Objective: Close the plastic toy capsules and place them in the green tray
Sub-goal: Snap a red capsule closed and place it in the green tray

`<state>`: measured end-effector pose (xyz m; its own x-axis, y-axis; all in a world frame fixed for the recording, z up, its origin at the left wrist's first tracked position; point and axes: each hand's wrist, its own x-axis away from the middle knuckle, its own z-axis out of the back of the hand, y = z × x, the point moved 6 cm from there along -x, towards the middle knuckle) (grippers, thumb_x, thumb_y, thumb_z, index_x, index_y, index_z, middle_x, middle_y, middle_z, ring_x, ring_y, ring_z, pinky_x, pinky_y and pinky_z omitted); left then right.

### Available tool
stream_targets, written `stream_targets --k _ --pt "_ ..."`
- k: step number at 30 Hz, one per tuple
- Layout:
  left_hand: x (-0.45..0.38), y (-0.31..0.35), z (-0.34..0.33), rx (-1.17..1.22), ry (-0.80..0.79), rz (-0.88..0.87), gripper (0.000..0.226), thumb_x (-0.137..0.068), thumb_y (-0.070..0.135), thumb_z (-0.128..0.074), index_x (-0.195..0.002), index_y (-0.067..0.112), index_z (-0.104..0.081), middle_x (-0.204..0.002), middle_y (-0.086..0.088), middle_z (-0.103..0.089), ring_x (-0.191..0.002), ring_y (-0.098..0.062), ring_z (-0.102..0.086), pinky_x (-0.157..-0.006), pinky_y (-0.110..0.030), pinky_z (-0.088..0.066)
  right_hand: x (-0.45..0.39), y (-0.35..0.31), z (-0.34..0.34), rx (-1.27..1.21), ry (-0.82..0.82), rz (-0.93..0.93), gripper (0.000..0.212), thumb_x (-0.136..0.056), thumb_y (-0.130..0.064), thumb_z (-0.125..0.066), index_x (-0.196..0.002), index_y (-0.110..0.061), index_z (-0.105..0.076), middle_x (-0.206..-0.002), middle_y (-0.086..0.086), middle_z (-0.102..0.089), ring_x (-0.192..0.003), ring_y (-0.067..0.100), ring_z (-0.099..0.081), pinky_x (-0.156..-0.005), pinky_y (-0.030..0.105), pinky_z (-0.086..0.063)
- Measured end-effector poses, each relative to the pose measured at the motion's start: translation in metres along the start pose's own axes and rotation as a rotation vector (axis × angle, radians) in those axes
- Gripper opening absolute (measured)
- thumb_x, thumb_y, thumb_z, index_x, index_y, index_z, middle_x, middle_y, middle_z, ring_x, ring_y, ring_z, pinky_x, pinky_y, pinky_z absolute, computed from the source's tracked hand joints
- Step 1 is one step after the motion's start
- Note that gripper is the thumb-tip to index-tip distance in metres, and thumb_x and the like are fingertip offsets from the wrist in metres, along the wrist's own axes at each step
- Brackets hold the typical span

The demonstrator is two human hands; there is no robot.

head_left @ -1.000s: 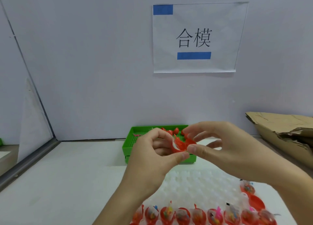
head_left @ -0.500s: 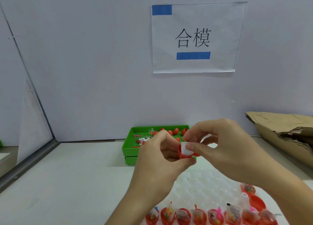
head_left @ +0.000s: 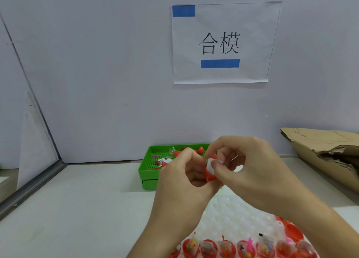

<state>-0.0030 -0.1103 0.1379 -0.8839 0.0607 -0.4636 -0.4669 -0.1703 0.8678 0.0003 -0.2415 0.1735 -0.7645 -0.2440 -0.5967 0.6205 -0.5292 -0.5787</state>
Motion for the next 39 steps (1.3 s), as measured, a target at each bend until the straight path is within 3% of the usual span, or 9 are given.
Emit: stream_targets --k 7,12,18,22,31,39 --pt "0.0 -0.002 0.0 -0.025 0.01 0.018 0.024 -0.074 0.009 -0.085 -0.081 0.012 -0.062 -0.076 -0.001 -0.073 -0.071 -0.013 -0.073 -0.071 -0.029 -0.061 -0.001 -0.001 0.006 0.075 -0.061 -0.01 0.023 -0.079 -0.016 -0.081 -0.072 -0.037 -0.075 -0.064 -0.022 -0.069 -0.062 0.001 -0.066 -0.061 0.017 -0.053" --pt "0.001 -0.001 0.0 -0.048 -0.001 0.016 0.026 -0.071 0.011 -0.087 -0.081 0.014 -0.063 -0.077 0.002 -0.073 -0.07 -0.011 -0.072 -0.069 -0.022 -0.059 0.0 0.002 0.009 0.09 -0.137 -0.067 0.03 -0.085 -0.02 -0.078 -0.076 -0.049 -0.075 -0.074 -0.021 -0.073 -0.072 0.007 -0.071 -0.071 0.033 -0.059" --pt "0.001 0.0 -0.001 -0.07 -0.021 0.01 0.029 -0.071 0.007 -0.086 -0.083 0.018 -0.062 -0.078 0.004 -0.073 -0.071 -0.011 -0.072 -0.071 -0.026 -0.06 -0.002 0.002 0.008 0.133 -0.073 -0.054 0.025 -0.084 -0.012 -0.077 -0.075 -0.036 -0.078 -0.07 -0.022 -0.071 -0.068 0.001 -0.067 -0.066 0.025 -0.055" --pt "0.0 -0.001 0.0 -0.05 -0.015 0.016 0.031 -0.071 0.005 -0.085 -0.086 0.02 -0.063 -0.077 0.005 -0.074 -0.068 -0.008 -0.072 -0.065 -0.018 -0.058 -0.002 0.006 0.005 0.079 -0.042 -0.065 0.024 -0.081 -0.012 -0.08 -0.075 -0.035 -0.078 -0.072 -0.02 -0.07 -0.07 -0.001 -0.067 -0.067 0.023 -0.056" --pt "0.0 0.001 0.003 0.023 -0.007 0.016 0.032 -0.072 0.004 -0.084 -0.093 0.019 -0.063 -0.078 0.001 -0.074 -0.072 -0.009 -0.073 -0.064 -0.015 -0.055 -0.003 0.012 0.002 -0.15 0.013 -0.166 0.018 -0.077 -0.01 -0.082 -0.072 -0.025 -0.074 -0.065 -0.007 -0.074 -0.06 0.013 -0.071 -0.065 0.038 -0.06" --pt "0.001 0.004 0.003 -0.044 0.002 -0.062 0.016 -0.081 0.016 -0.08 -0.093 0.018 -0.069 -0.083 0.008 -0.074 -0.08 -0.002 -0.071 -0.067 -0.01 -0.052 -0.002 0.017 0.007 -0.23 0.09 -0.245 0.015 -0.075 -0.01 -0.082 -0.068 -0.023 -0.078 -0.065 -0.005 -0.075 -0.06 0.011 -0.072 -0.058 0.022 -0.056"
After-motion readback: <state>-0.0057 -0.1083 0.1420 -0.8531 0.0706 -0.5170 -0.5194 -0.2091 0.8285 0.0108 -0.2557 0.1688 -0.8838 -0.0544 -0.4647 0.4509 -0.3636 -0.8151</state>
